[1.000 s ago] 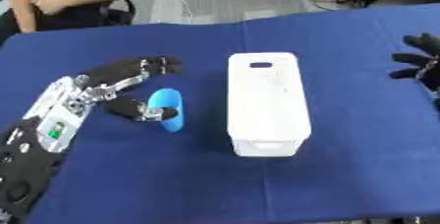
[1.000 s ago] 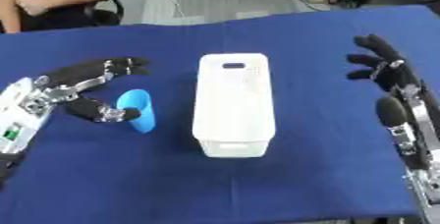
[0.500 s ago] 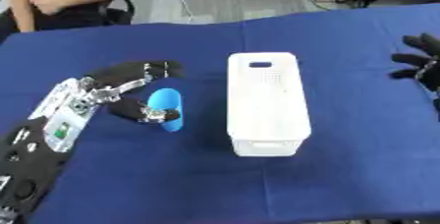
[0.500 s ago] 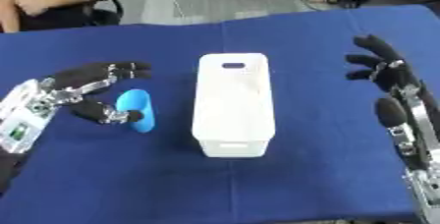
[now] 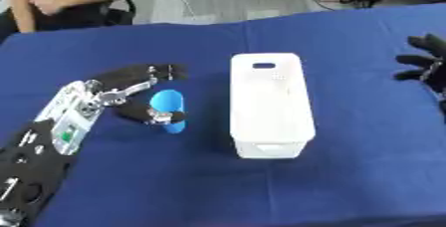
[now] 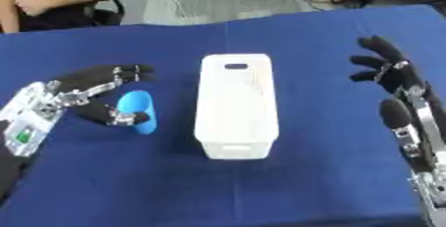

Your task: Pick up objects on the table and place them in the box.

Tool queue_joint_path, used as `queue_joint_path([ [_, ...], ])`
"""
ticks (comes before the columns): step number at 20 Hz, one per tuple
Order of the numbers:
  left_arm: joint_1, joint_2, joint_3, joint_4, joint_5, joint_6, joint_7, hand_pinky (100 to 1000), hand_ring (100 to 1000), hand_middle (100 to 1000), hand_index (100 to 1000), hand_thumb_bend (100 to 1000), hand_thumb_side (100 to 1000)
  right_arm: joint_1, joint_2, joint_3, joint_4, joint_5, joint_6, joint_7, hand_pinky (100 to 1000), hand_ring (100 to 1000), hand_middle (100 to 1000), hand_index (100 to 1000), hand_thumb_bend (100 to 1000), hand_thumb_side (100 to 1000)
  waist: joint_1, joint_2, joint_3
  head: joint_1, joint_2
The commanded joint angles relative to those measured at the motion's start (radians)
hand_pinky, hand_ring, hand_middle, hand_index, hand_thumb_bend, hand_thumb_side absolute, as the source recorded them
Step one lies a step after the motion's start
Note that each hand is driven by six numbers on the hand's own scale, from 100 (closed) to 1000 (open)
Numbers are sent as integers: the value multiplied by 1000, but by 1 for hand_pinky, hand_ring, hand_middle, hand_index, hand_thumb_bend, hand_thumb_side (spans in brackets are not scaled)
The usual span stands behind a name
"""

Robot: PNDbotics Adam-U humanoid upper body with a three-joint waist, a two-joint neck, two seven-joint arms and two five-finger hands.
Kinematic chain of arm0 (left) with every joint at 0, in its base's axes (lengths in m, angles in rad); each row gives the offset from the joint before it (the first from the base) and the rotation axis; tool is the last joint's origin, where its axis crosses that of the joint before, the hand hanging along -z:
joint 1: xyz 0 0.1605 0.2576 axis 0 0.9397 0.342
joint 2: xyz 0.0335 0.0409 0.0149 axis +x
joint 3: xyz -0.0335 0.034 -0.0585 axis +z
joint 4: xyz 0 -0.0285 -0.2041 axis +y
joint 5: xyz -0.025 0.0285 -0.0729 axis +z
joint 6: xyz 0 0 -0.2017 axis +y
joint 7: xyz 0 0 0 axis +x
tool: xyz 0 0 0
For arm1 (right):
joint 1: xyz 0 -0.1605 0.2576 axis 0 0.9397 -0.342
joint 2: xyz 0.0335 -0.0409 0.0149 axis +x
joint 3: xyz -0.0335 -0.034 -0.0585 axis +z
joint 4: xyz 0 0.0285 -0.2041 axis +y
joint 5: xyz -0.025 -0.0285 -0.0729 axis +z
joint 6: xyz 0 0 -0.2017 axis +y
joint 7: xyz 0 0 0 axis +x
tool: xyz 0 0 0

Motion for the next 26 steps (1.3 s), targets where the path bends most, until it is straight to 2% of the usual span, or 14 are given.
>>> queue_joint_path([
  [1,-26,9,3,-3,-7,5,-1,929,948,1000,960,970,901,-9,-13,-2,-21,-4,-2,1,703,831,912,1000,575,1000,-3,-9,0,9,-12],
  [14,-26,4,-2,30,-29,3,-21,931,949,1000,959,974,909,-9,-13,-4,-21,-2,-3,0,703,831,913,1000,576,1000,-3,-7,-1,9,-11],
  [15,-26,4,-2,33,-31,3,-22,931,949,1000,959,970,887,-9,-13,-3,-21,-2,-3,0,703,831,913,1000,574,1000,-3,-7,-1,9,-11],
  [16,-26,3,-2,37,-32,2,-23,931,949,1000,959,975,910,-9,-13,-4,-21,-2,-3,0,703,831,913,1000,576,1000,-3,-7,-1,9,-11],
  [26,-23,-4,-2,73,-46,-2,-25,933,951,1000,959,975,912,-10,-13,-4,-21,-1,-3,1,703,831,913,1000,576,1000,-4,-5,-2,8,-10],
])
